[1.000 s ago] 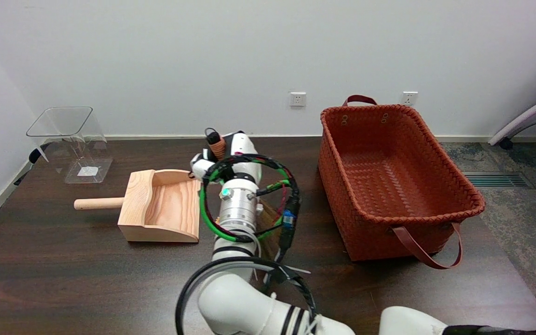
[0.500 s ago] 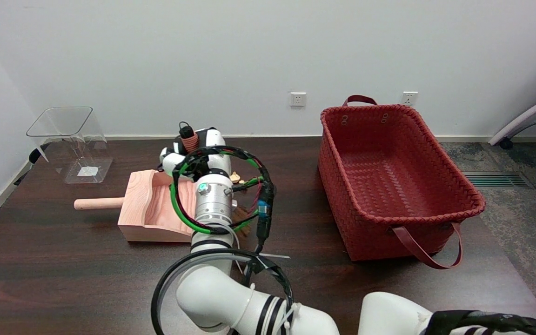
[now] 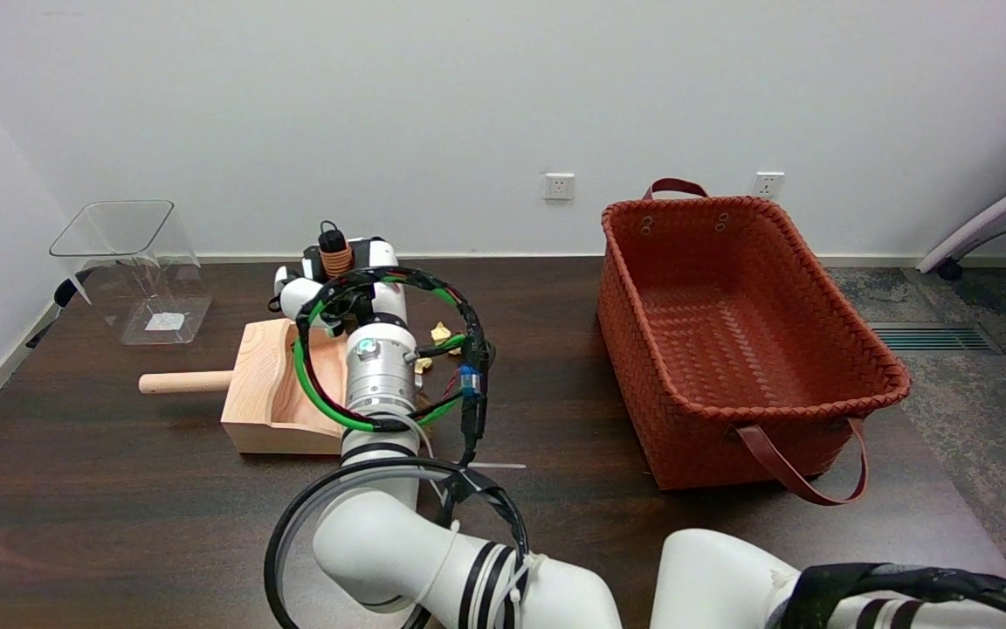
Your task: Sweep the paper balls into the dustpan.
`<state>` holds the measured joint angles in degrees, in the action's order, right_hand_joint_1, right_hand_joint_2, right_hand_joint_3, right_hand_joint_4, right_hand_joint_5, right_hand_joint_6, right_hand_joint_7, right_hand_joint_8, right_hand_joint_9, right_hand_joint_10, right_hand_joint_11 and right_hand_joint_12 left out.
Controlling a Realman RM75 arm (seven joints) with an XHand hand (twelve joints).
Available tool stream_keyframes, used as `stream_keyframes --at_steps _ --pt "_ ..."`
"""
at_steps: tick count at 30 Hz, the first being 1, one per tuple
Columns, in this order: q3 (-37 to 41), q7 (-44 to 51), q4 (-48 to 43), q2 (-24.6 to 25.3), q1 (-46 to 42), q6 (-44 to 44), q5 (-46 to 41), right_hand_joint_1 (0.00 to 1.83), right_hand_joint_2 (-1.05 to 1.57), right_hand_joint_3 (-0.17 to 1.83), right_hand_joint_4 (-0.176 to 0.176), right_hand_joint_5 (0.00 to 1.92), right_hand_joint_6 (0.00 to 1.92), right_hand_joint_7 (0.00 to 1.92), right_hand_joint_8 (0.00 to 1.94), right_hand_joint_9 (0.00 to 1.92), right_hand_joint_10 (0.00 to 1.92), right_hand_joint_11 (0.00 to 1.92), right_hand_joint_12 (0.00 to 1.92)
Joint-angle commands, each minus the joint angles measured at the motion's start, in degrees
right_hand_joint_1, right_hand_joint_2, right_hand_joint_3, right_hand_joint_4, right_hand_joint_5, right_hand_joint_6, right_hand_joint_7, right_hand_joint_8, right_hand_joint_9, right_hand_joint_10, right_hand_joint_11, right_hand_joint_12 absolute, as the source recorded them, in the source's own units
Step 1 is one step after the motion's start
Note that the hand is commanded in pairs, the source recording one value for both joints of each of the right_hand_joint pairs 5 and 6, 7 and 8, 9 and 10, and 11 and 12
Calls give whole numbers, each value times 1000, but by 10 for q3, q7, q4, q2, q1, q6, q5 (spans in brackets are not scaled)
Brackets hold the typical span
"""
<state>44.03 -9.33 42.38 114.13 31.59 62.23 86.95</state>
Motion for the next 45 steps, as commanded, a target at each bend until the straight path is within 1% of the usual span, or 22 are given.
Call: stream_keyframes --at_steps 1,12,19,25,30,38,45 --pt "-2 -125 -85 13 43 -6 22 1296 1002 709 0 1920 1920 1920 1920 1920 1920 1920 1920" --pt "0 -126 -90 -9 64 -21 90 1290 993 733 0 1920 1920 1920 1920 1920 1920 1920 1920" --pt "-2 -126 -68 -23 72 -53 116 1289 982 752 0 1920 1920 1920 1920 1920 1920 1920 1920" --pt "-2 -126 -62 -20 75 -71 115 1288 973 768 0 1920 1920 1920 1920 1920 1920 1920 1920" --pt "4 -153 -54 -17 79 -100 109 1290 945 789 0 1920 1920 1920 1920 1920 1920 1920 1920" --pt "-2 -168 -30 -19 79 -102 115 1295 916 806 0 1920 1920 1920 1920 1920 1920 1920 1920" --pt "4 -143 -13 -23 75 -104 155 1297 909 813 0 1920 1920 1920 1920 1920 1920 1920 1920"
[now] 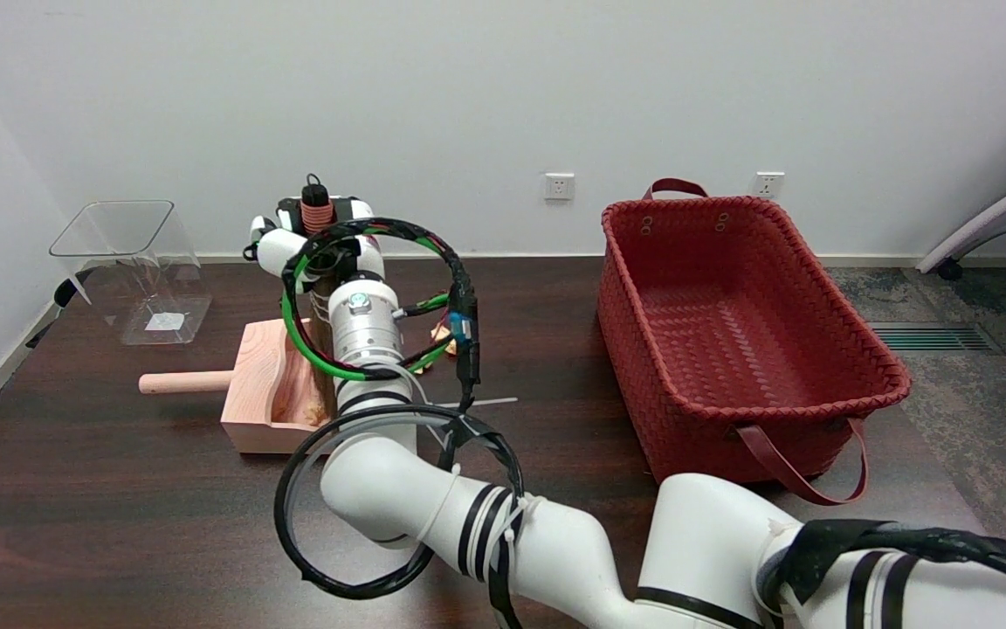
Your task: Sweep the paper balls into the dustpan.
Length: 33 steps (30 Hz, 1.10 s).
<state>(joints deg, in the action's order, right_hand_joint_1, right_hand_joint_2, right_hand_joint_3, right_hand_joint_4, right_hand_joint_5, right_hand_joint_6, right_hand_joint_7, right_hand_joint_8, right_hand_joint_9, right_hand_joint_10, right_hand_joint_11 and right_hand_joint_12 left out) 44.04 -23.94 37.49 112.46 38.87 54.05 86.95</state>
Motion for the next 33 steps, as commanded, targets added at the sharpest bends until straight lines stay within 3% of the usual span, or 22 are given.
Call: stream_keyframes --at_steps 1,14,21,33 --pt "4 23 41 -9 2 -25 163 1297 908 815 0 1920 1920 1920 1920 1920 1920 1920 1920" --pt "30 204 143 -70 10 -133 171 1310 940 822 0 1920 1920 1920 1920 1920 1920 1920 1920" --pt "24 204 155 -128 40 -144 175 1318 925 844 0 1920 1920 1920 1920 1920 1920 1920 1920" --pt "20 174 85 -204 67 -134 175 1323 914 856 0 1920 1920 1920 1920 1920 1920 1920 1920"
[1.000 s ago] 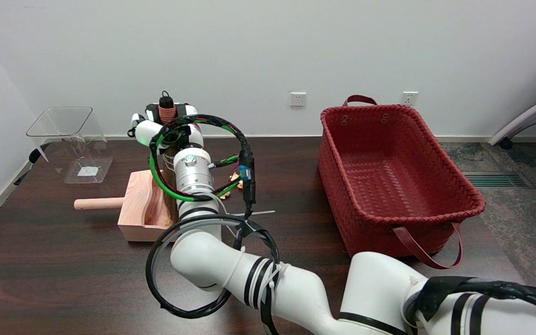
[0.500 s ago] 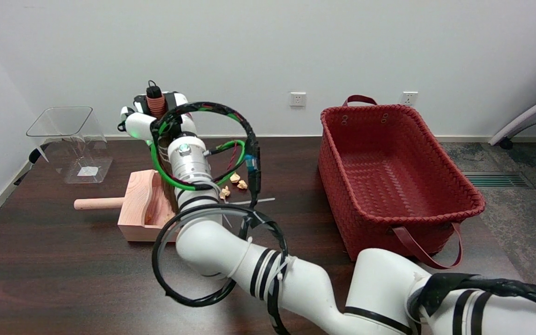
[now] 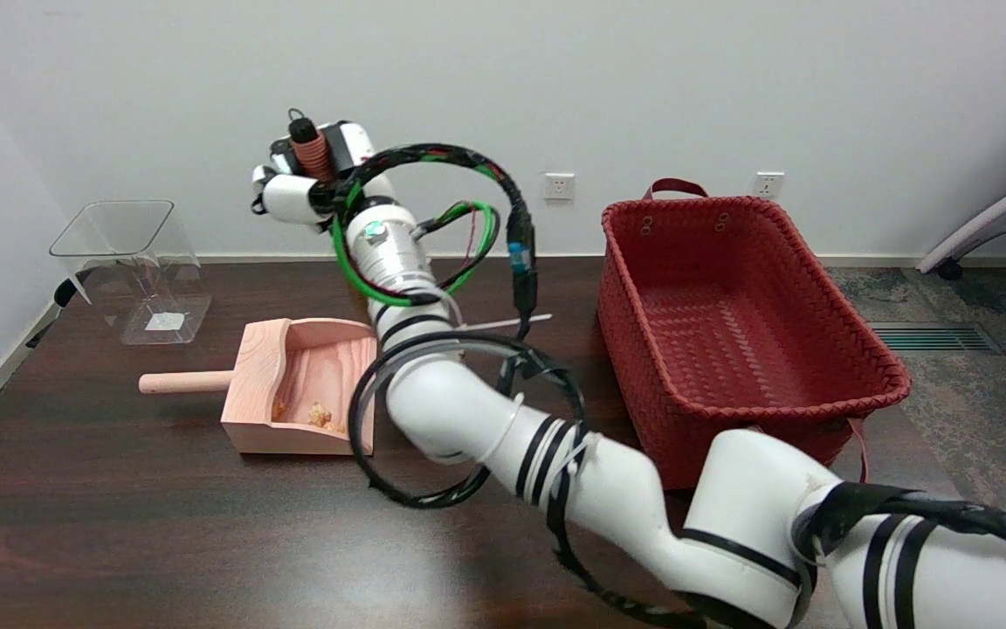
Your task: Sweep the paper balls into the dustpan.
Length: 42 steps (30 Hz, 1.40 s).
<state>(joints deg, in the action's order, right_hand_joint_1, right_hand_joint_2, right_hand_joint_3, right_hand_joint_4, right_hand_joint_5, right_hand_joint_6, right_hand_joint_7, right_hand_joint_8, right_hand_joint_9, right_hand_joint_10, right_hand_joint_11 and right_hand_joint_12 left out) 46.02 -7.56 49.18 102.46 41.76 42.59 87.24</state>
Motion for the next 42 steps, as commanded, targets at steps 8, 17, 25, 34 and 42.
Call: stream_keyframes --at_steps 8,17,25,34,42 --pt "-1 -65 -105 -128 45 -19 168 1316 919 853 0 1920 1920 1920 1920 1920 1920 1920 1920" --pt "-13 -94 -152 -128 29 -28 123 1305 923 851 0 1920 1920 1920 1920 1920 1920 1920 1920" --pt "-16 -119 -157 -114 2 -38 101 1303 917 857 0 1920 1920 1920 1920 1920 1920 1920 1920" --pt "-17 -119 -162 -76 -7 -57 84 1300 924 853 0 1920 1920 1920 1920 1920 1920 1920 1920" --pt "-17 -129 -148 -32 -20 -59 58 1301 909 861 0 1920 1920 1920 1920 1920 1920 1920 1920"
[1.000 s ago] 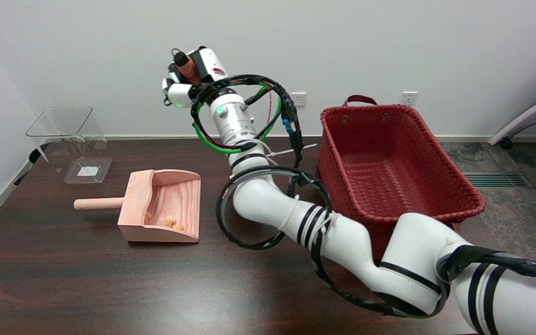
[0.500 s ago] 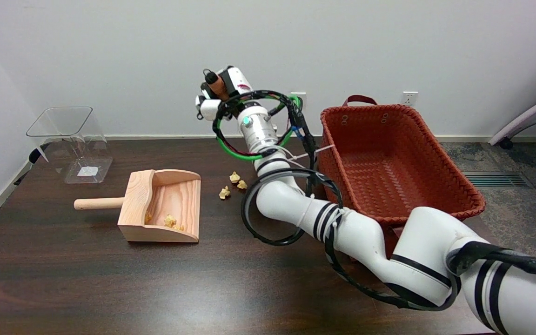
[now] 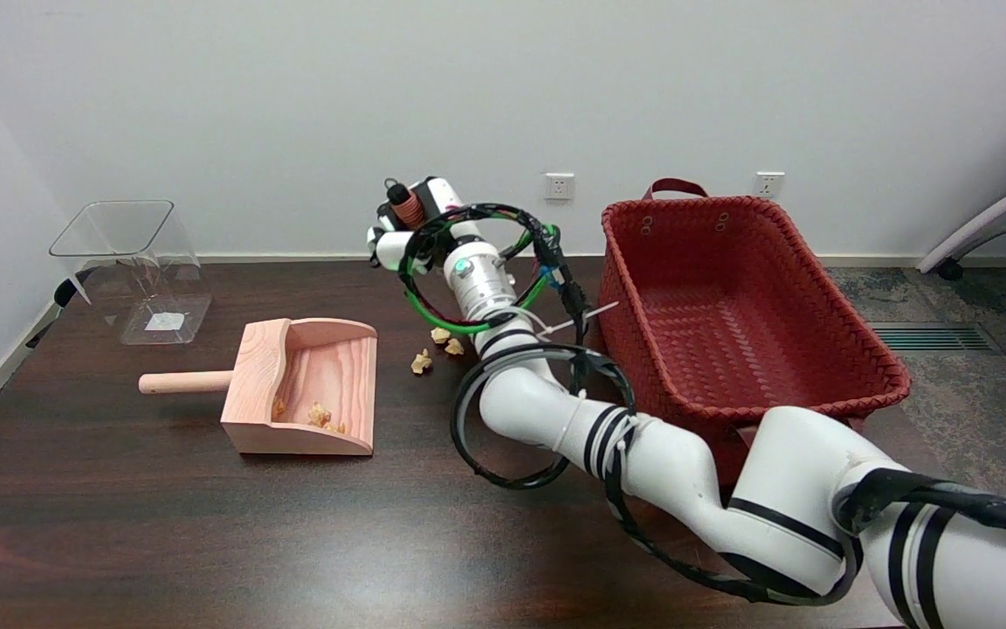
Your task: Sweep the paper balls into the dustpan.
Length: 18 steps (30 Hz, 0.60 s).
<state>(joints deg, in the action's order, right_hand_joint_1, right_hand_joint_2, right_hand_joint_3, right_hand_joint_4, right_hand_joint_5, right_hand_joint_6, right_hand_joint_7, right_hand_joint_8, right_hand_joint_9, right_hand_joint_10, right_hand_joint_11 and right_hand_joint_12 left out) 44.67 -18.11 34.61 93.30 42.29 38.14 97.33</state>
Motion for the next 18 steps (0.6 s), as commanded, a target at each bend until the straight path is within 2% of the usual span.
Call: stream_keyframes --at_steps 1,18 --pt "-3 -20 3 67 -28 -12 -45 1302 904 864 0 1920 1920 1920 1920 1920 1920 1920 1920" --pt "-12 -19 108 126 -68 -16 -39 1315 865 894 0 1920 1920 1920 1920 1920 1920 1920 1920"
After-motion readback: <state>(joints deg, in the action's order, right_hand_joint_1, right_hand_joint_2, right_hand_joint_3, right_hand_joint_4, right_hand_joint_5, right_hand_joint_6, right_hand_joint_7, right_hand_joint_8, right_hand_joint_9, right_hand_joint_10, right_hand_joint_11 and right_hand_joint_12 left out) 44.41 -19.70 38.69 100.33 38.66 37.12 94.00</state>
